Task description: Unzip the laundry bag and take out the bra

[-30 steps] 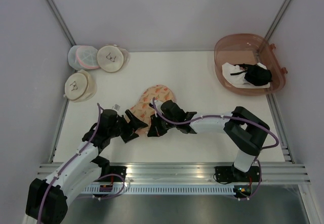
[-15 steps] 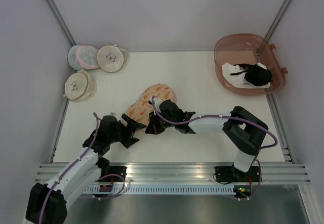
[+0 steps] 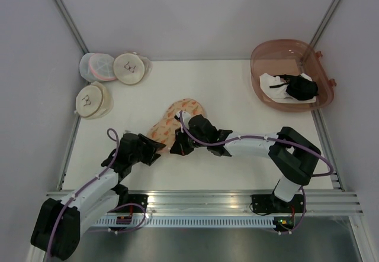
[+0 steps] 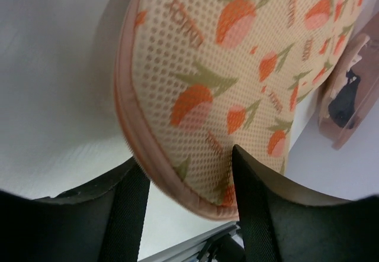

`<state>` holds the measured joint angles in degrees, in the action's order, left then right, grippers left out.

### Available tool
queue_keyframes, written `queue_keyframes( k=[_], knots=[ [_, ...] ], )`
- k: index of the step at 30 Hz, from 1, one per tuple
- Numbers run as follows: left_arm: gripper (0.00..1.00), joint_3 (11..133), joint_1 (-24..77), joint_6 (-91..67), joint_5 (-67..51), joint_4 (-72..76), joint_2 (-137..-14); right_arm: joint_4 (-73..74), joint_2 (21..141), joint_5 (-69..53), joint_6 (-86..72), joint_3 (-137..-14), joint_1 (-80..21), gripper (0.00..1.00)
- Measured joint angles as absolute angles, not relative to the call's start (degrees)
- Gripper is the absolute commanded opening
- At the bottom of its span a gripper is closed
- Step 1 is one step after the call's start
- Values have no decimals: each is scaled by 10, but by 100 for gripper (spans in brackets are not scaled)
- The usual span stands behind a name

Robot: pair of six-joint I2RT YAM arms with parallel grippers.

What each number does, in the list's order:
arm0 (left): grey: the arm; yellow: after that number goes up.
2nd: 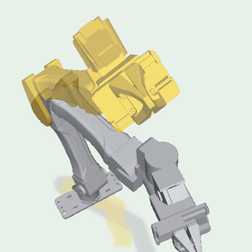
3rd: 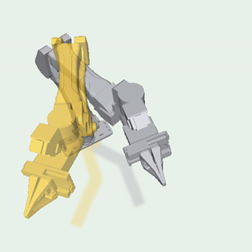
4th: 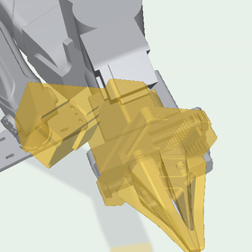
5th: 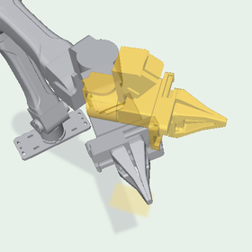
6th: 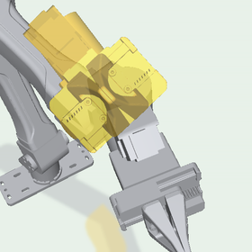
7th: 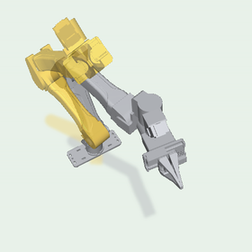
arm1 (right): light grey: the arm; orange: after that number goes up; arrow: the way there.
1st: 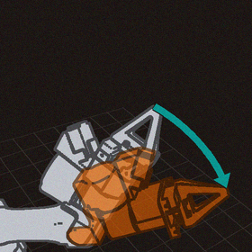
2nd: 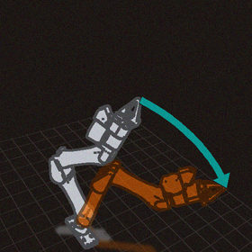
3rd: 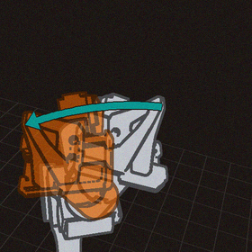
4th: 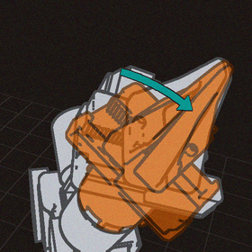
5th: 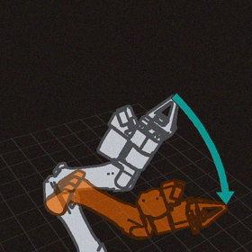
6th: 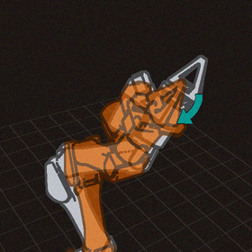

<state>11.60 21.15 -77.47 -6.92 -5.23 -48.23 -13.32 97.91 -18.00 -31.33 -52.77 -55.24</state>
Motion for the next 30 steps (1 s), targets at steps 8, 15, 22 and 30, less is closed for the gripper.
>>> queue_keyframes(
  k=[8, 15, 22, 30],
  knots=[
    [10, 158, 211, -771, -31, -29, -512, -125, 964, -182, -296, -519, -556, 0],
    [2, 175, 210, -753, -31, -28, -540, -76, 964, -166, -270, -524, -558, 1],
    [2, 218, 173, -676, -67, -22, -601, 32, 973, -76, -234, -580, -560, 1],
    [2, 285, 136, -553, -150, -12, -695, 111, 1020, 35, -220, -611, -559, 1]
  ],
)
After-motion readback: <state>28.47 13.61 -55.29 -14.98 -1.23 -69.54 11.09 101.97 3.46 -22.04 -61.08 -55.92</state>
